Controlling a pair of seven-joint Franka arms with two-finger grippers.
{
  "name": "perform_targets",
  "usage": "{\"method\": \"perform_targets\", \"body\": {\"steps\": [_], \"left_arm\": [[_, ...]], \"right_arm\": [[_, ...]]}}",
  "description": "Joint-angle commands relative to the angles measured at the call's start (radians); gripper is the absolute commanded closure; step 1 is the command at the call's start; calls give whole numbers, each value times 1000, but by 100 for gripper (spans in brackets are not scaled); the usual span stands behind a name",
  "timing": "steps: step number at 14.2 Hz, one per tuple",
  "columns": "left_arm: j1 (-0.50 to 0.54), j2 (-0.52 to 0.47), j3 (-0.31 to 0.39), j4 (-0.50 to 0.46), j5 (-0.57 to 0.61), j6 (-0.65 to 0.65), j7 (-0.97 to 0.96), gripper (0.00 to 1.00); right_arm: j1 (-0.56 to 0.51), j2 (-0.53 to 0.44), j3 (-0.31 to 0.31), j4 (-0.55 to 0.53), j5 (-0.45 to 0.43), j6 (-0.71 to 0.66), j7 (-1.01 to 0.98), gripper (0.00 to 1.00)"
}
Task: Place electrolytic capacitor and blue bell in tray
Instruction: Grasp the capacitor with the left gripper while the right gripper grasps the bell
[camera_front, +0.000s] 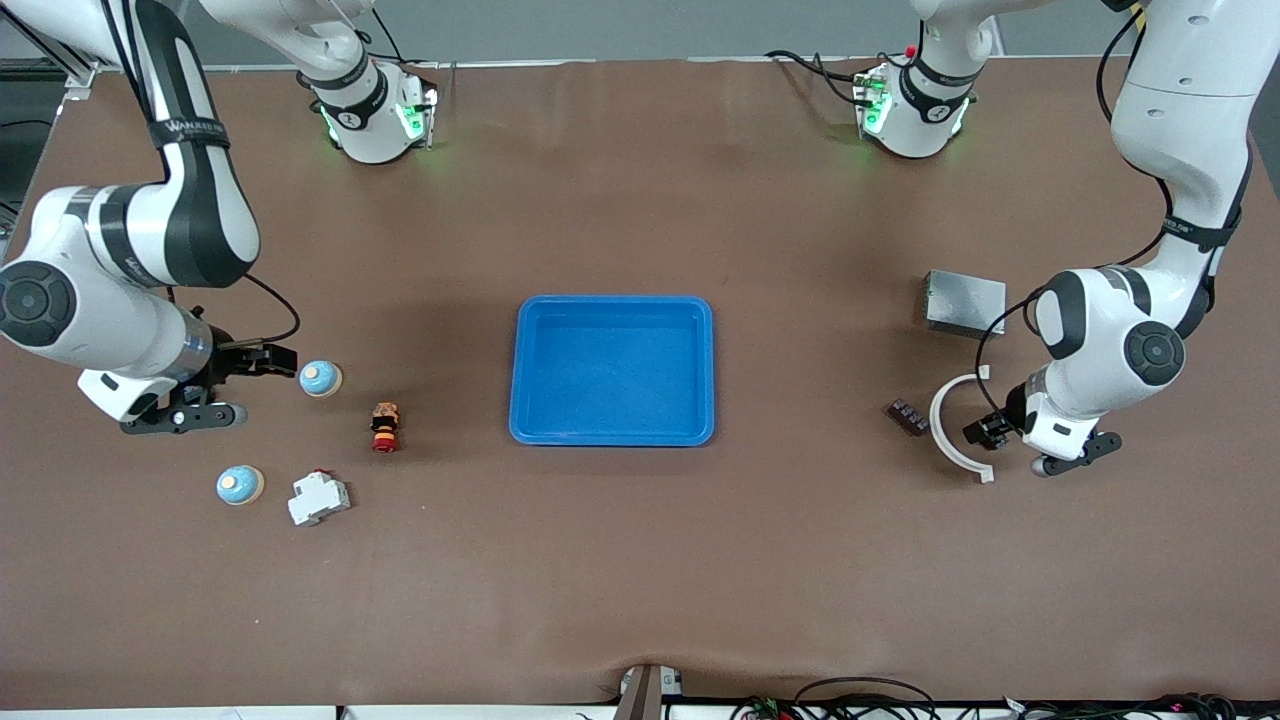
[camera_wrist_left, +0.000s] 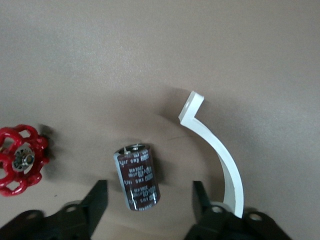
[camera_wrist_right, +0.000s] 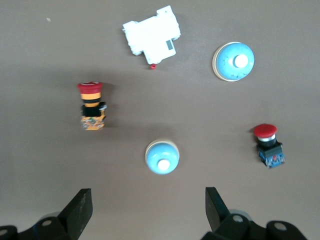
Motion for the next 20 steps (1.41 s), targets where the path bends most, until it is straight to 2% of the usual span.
{"method": "perform_targets", "body": {"steps": [1, 4, 5, 9, 12, 15, 18, 20], "left_arm": [[3, 16, 1, 17, 6, 10, -10, 61], [8, 18, 1, 17, 6, 11, -10, 87], [8, 16, 1, 17, 8, 11, -8, 100], [6, -62, -4, 11, 5, -48, -22, 100], [0, -163, -15, -5, 8, -122, -13, 100], [-3, -235, -82, 2, 3, -240, -54, 100], [-3, -260, -172, 2, 2, -268, -202, 100], [-3, -257, -234, 5, 0, -268, -317, 100]], "right_arm": [[-29, -23, 11, -99, -8, 116, -35, 0], [-30, -19, 9, -206, -6, 294, -40, 0], [-30, -14, 9, -220, -3, 319, -40, 0], [-52, 56, 9, -230, -3, 394, -44, 0], [-72, 57, 9, -280, -3, 417, -54, 0], [-81, 60, 10, -319, -3, 428, -83, 0], [-81, 87, 11, -326, -1, 429, -83, 0], [-75, 110, 12, -326, 43, 429, -89, 0]]}}
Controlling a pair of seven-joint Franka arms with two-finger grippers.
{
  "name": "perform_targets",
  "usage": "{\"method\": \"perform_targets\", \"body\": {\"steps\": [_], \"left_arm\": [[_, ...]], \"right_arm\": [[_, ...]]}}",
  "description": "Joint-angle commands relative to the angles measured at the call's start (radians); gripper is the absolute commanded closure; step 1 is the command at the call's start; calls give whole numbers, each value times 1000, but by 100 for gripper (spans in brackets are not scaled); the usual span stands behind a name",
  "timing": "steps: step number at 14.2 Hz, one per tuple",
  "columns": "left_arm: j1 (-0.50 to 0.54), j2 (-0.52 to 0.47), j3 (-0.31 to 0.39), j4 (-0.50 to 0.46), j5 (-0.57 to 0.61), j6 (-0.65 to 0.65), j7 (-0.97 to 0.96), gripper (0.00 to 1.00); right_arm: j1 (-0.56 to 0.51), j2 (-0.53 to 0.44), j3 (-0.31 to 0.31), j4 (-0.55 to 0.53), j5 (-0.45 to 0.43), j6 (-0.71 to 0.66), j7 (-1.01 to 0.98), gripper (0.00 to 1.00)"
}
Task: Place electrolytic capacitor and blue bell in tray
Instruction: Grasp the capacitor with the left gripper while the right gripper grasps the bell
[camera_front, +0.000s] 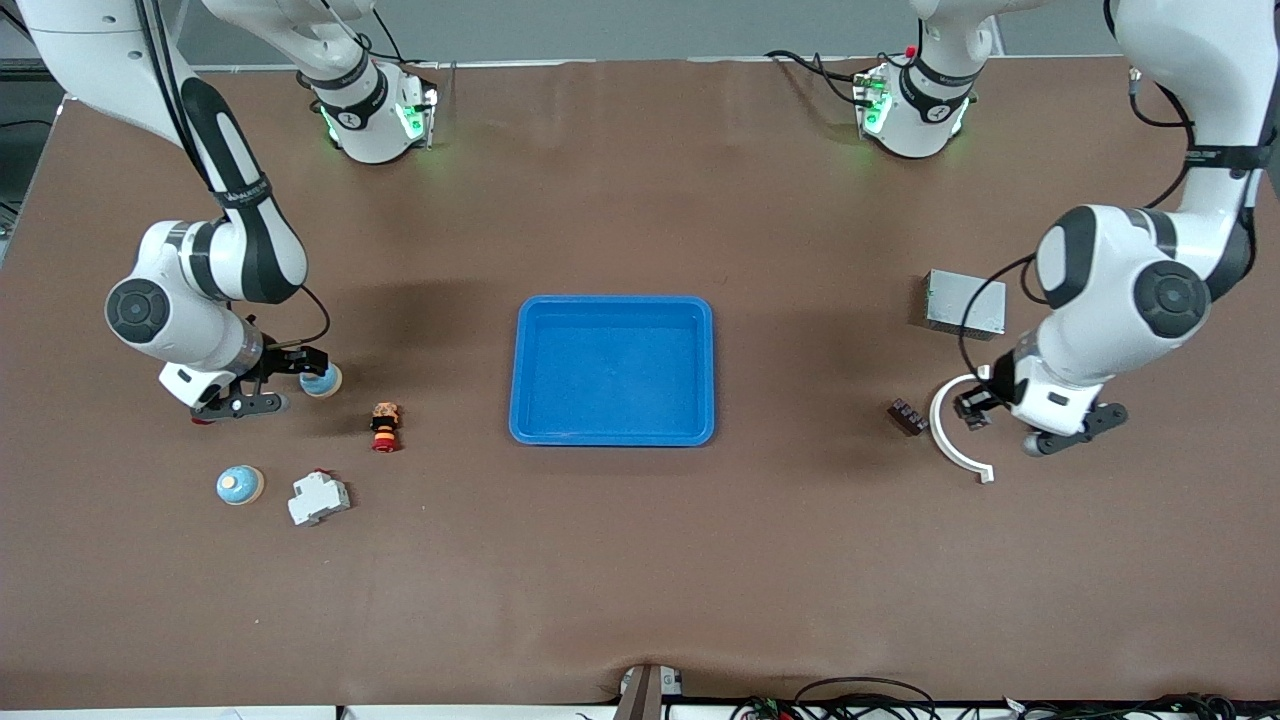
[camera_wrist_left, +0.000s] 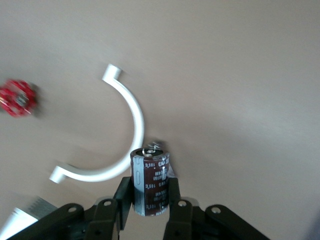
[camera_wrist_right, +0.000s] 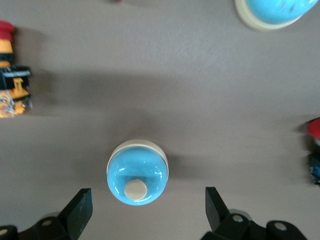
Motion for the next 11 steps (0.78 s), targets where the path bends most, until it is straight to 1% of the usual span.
{"method": "perform_targets", "body": {"steps": [1, 3, 4, 8, 11], "left_arm": [[2, -9, -76, -6, 0, -5, -157, 100], [-6, 10, -136, 20, 2, -5, -297, 100], [-26, 21, -148, 37, 0, -5, -349, 100], [-149, 45, -152, 89, 2, -5, -563, 100], [-205, 65, -150, 112, 6, -5, -669, 100]], "right_arm": [[-4, 27, 10, -5, 57, 15, -30, 0], [-4, 47, 10, -1, 71, 32, -45, 0], [-4, 56, 10, -1, 73, 49, -50, 0], [-7, 77, 9, 4, 74, 69, -76, 0], [-7, 85, 9, 4, 74, 69, -76, 0]]}}
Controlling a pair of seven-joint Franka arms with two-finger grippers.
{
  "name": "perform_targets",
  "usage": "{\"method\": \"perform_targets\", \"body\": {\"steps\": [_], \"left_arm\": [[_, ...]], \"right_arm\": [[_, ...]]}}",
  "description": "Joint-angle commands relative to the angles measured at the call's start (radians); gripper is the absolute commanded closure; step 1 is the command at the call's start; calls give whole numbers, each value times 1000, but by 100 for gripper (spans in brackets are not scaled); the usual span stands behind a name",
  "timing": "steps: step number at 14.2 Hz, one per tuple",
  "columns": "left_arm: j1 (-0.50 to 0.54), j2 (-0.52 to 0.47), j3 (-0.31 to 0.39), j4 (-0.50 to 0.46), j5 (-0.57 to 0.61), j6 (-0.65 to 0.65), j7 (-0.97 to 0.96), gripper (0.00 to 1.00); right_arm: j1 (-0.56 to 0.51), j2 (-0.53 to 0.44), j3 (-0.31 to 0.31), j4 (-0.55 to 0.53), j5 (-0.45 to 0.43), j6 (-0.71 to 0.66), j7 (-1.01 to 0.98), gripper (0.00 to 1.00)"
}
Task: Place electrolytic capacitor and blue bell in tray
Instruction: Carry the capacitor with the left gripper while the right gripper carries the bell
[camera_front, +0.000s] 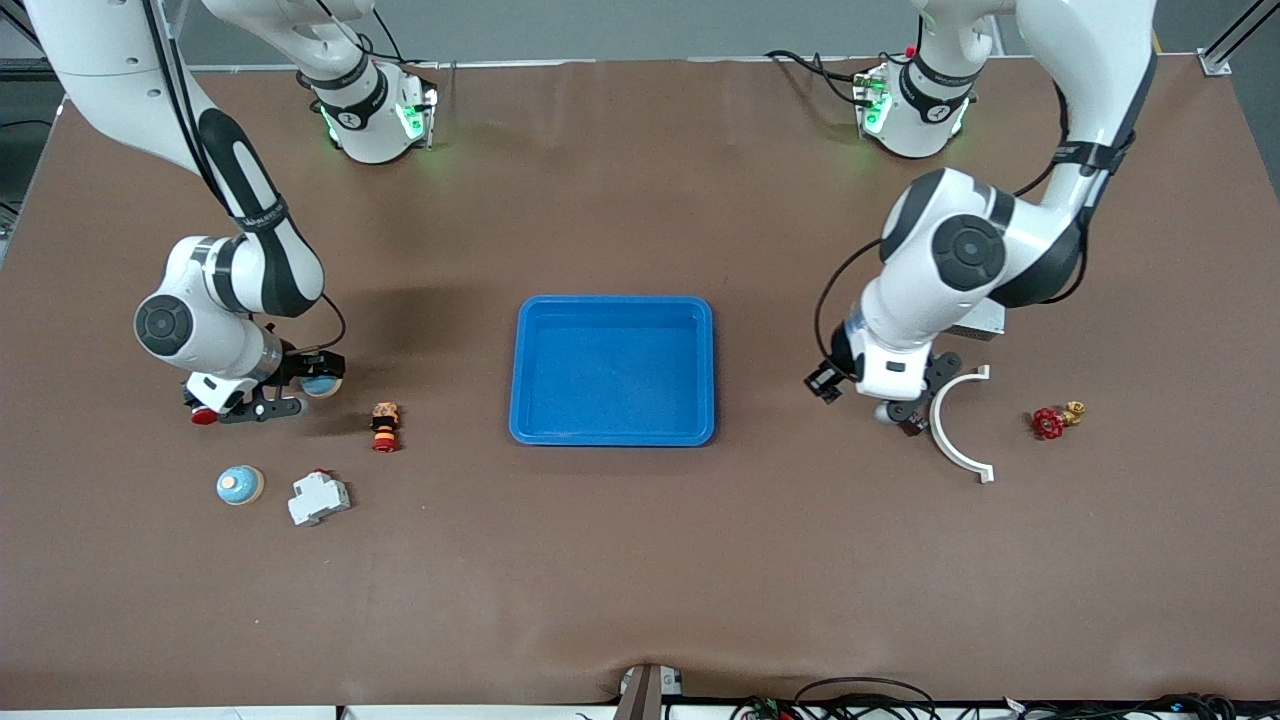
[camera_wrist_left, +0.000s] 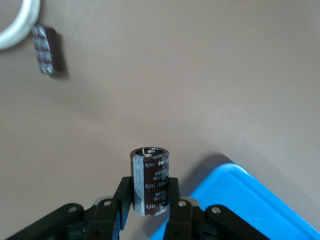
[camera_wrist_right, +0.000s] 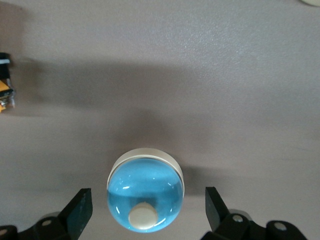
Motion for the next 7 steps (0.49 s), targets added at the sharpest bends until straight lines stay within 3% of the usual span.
{"method": "perform_targets", "body": {"steps": [1, 3, 7], "left_arm": [[-38, 33, 3, 38, 8, -7, -74, 100], [-64, 52, 4, 40, 19, -4, -116, 100], [-83, 81, 3, 40, 109, 1, -203, 100]], "right_arm": [[-7, 7, 4, 4, 19, 7, -23, 0], [-7, 7, 4, 4, 19, 7, -25, 3], [-6, 8, 4, 6, 19, 7, -25, 62]]}}
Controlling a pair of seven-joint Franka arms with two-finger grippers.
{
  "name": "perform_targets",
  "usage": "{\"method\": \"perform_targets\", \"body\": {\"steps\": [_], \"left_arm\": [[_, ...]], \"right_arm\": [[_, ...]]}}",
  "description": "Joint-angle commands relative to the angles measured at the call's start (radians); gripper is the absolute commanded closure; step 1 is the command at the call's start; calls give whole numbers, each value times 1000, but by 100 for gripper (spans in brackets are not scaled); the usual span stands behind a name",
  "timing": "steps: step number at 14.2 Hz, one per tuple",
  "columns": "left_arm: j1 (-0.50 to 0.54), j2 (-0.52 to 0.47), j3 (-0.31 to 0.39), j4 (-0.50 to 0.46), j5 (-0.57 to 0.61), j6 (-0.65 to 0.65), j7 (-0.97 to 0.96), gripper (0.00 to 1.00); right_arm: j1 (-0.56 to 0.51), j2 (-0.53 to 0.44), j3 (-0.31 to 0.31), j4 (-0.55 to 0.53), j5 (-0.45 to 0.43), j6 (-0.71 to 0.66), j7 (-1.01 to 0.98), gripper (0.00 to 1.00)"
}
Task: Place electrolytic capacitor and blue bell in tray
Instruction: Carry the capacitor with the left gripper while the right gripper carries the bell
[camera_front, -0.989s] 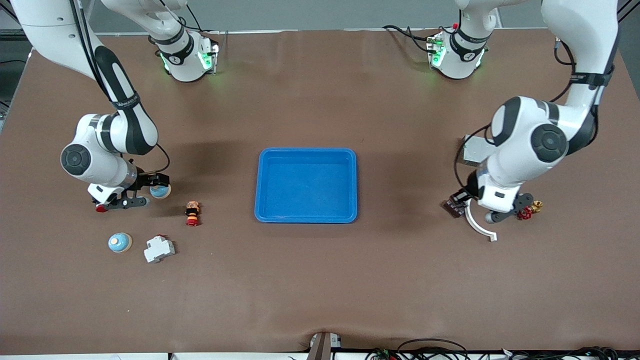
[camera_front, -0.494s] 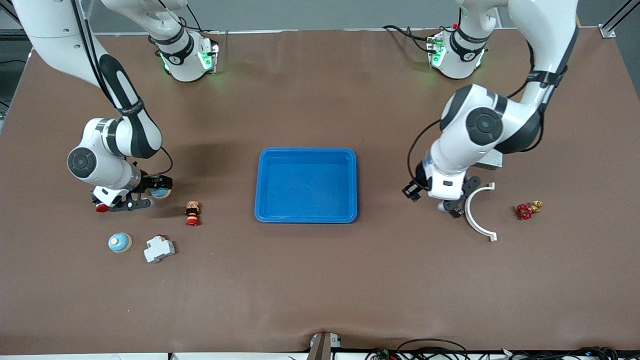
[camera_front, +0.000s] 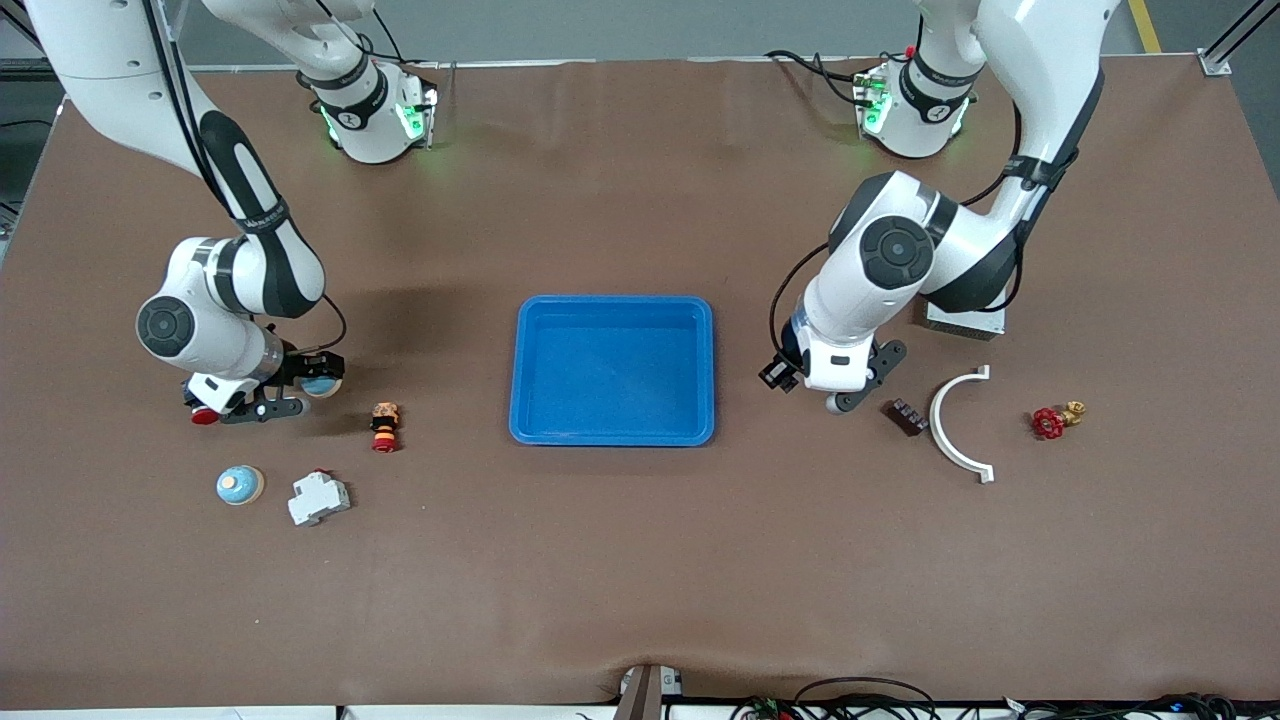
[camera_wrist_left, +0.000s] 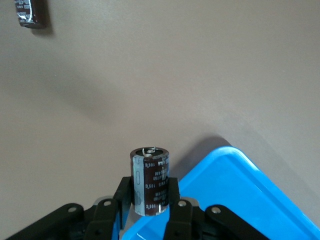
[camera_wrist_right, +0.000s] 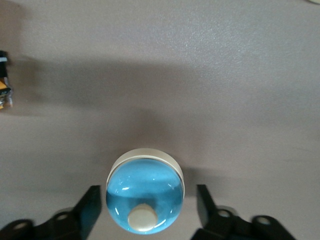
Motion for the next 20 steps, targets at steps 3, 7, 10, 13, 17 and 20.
{"method": "perform_targets", "body": {"steps": [3, 7, 10, 13, 17, 20], "left_arm": [[-33, 41, 2, 35, 62, 0, -72, 100], [-51, 78, 4, 54, 62, 1, -84, 100], [-51, 87, 4, 58, 68, 3, -86, 100], [-51, 95, 4, 60, 86, 3, -89, 100], [-53, 108, 4, 64, 88, 4, -92, 100], [-53, 116, 2, 64, 88, 21, -94, 100]], "right_arm": [[-6, 4, 4, 5, 19, 6, -60, 87], [0, -21, 10, 5, 22, -44, -60, 87], [32, -79, 12, 6, 109, -159, -49, 87], [86, -130, 10, 5, 187, -250, 34, 86], [207, -186, 12, -2, 194, -286, 293, 86], [330, -200, 10, -5, 269, -281, 479, 86]]}}
